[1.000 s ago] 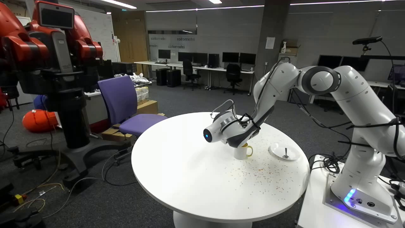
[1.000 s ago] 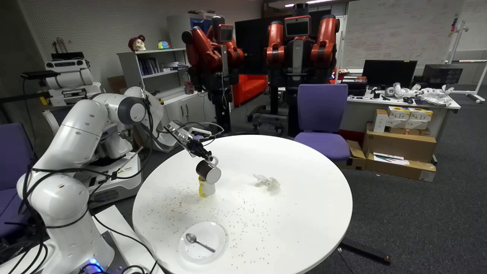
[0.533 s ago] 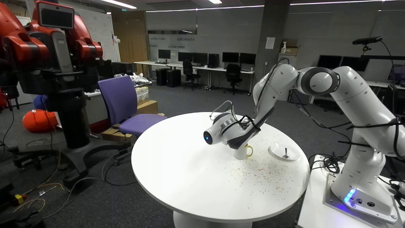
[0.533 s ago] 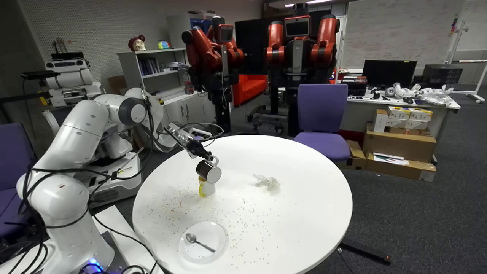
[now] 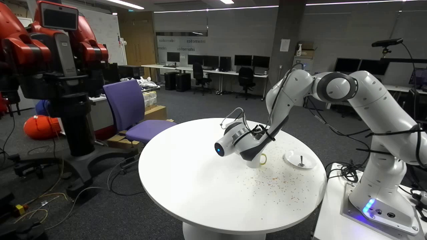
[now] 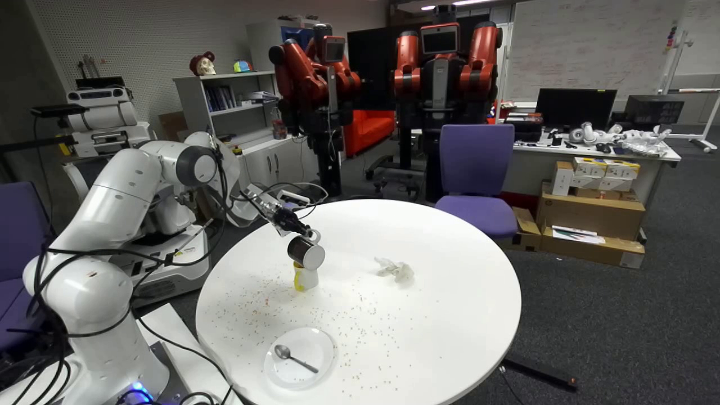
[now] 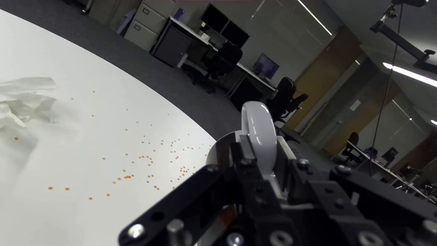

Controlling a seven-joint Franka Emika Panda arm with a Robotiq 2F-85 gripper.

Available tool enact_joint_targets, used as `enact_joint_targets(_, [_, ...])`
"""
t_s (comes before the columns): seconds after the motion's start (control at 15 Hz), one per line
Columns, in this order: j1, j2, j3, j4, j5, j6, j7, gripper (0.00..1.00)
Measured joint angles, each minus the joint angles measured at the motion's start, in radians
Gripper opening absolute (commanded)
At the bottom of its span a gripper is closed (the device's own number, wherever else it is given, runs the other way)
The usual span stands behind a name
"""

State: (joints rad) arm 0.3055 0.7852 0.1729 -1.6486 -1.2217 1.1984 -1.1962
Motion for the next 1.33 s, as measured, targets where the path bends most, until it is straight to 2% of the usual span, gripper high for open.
enact_joint_targets(1.33, [0.022,0.029,0.0,0.0,-0.035,-0.053,-0.061,0.05])
